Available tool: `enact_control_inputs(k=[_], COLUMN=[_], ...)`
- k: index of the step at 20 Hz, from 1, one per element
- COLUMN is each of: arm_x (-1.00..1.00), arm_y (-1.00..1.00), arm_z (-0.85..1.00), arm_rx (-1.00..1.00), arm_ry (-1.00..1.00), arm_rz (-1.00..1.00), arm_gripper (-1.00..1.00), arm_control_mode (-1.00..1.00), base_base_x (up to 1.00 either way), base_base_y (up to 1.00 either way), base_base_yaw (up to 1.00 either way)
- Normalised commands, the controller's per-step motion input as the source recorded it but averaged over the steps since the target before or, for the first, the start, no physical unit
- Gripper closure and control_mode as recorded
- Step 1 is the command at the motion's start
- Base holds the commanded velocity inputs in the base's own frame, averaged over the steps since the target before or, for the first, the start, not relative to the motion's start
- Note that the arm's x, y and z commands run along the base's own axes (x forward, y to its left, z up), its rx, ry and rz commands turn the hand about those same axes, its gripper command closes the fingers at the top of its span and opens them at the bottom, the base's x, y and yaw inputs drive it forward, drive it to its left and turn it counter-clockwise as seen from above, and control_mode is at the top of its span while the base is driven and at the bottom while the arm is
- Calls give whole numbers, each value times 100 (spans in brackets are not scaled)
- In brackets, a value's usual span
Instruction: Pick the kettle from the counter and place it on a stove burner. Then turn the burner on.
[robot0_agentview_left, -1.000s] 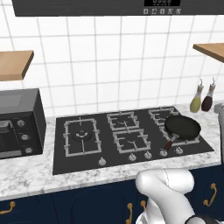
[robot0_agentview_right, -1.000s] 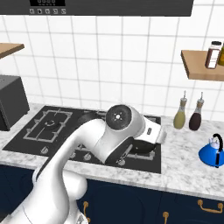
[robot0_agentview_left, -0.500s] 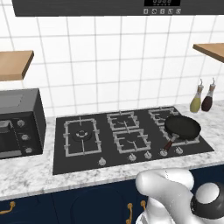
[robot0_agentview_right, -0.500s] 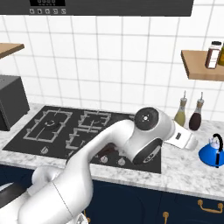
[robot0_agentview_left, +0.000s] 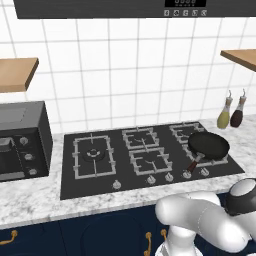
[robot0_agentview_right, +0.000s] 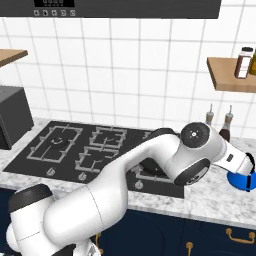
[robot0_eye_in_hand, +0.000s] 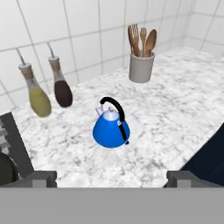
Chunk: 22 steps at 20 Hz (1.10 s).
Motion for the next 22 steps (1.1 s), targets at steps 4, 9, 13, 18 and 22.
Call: enact_control_inputs(k=[4,9,13,18,22], arm_x=[0,-3,0,0,11], arm_y=[0,3,0,-70,-100], arm_z=[0,0,0,-33,-59], arm_rx=[0,-1,0,22,29], arm_ry=[0,0,0,-13,-2], arm_rz=[0,2,0,4,1], arm_gripper=[-100,-100,-100,-100,-100], arm_control_mode=[-100,-100,-100,-100,-100], base_base_x=[0,0,0,0,0], base_base_y=[0,0,0,0,0], base_base_yaw=[0,0,0,0,0])
